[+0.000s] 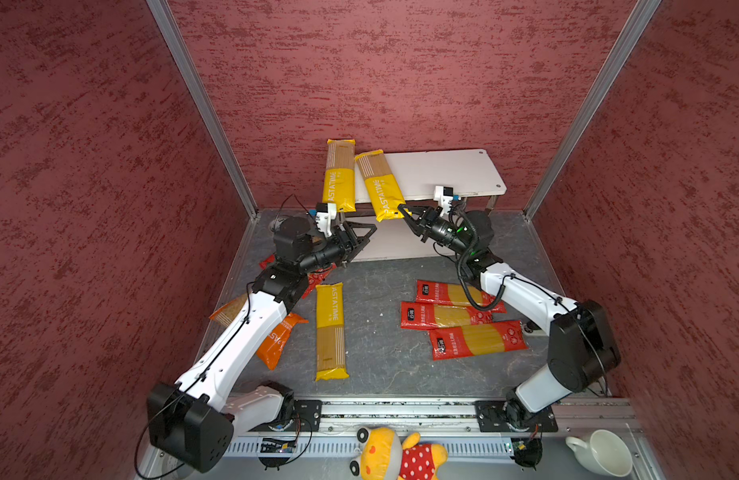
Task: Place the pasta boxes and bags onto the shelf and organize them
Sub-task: 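Open the left gripper and draw both grippers back from the shelf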
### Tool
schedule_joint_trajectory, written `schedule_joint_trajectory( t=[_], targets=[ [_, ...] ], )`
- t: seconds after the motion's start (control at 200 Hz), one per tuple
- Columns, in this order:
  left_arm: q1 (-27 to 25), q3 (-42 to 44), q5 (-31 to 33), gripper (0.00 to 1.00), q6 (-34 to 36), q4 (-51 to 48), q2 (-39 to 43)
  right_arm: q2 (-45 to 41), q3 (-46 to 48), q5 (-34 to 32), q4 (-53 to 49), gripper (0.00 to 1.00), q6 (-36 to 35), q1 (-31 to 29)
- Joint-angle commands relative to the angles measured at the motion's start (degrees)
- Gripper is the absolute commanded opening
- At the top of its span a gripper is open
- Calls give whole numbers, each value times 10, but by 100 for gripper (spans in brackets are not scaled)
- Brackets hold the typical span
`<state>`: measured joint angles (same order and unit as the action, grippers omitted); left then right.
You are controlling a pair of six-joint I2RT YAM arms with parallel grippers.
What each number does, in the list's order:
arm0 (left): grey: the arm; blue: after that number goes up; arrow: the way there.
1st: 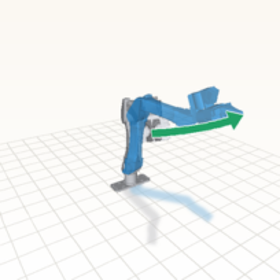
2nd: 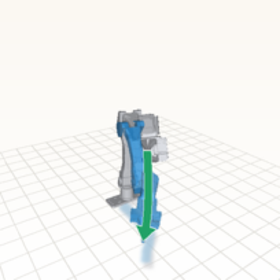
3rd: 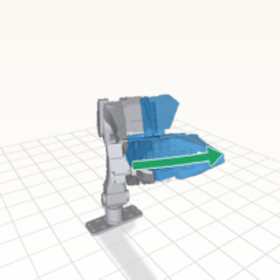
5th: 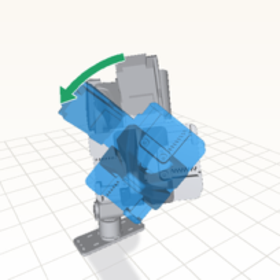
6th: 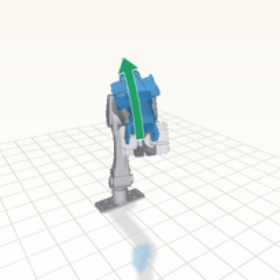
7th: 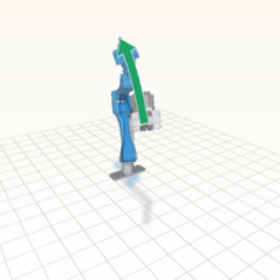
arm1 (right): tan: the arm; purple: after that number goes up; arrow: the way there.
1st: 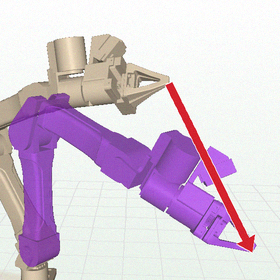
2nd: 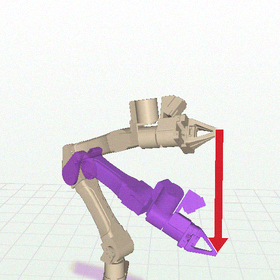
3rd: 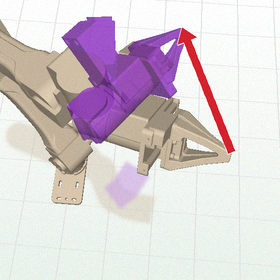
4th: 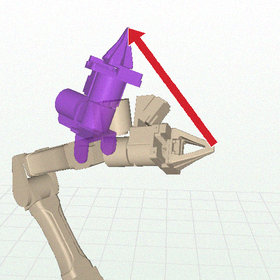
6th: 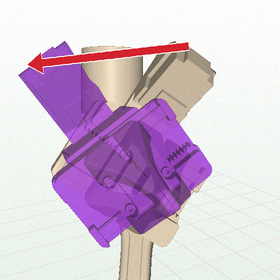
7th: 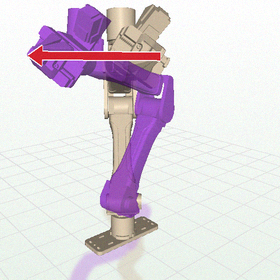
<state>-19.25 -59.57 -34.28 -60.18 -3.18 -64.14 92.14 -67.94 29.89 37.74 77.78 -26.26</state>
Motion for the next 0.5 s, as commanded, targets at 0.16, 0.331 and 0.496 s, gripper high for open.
schedule_joint_trajectory(
  t=[0.16,0.331,0.496],
  targets=[
    [92,49,36,64,75,-154,106,18,-72,-163,-14,7,-19,-45],
    [141,56,29,64,95,-191,134,58,-118,-175,-38,8,-16,-67],
    [148,58,25,64,100,-191,137,70,-122,-172,-40,8,-7,-71]
  ],
)
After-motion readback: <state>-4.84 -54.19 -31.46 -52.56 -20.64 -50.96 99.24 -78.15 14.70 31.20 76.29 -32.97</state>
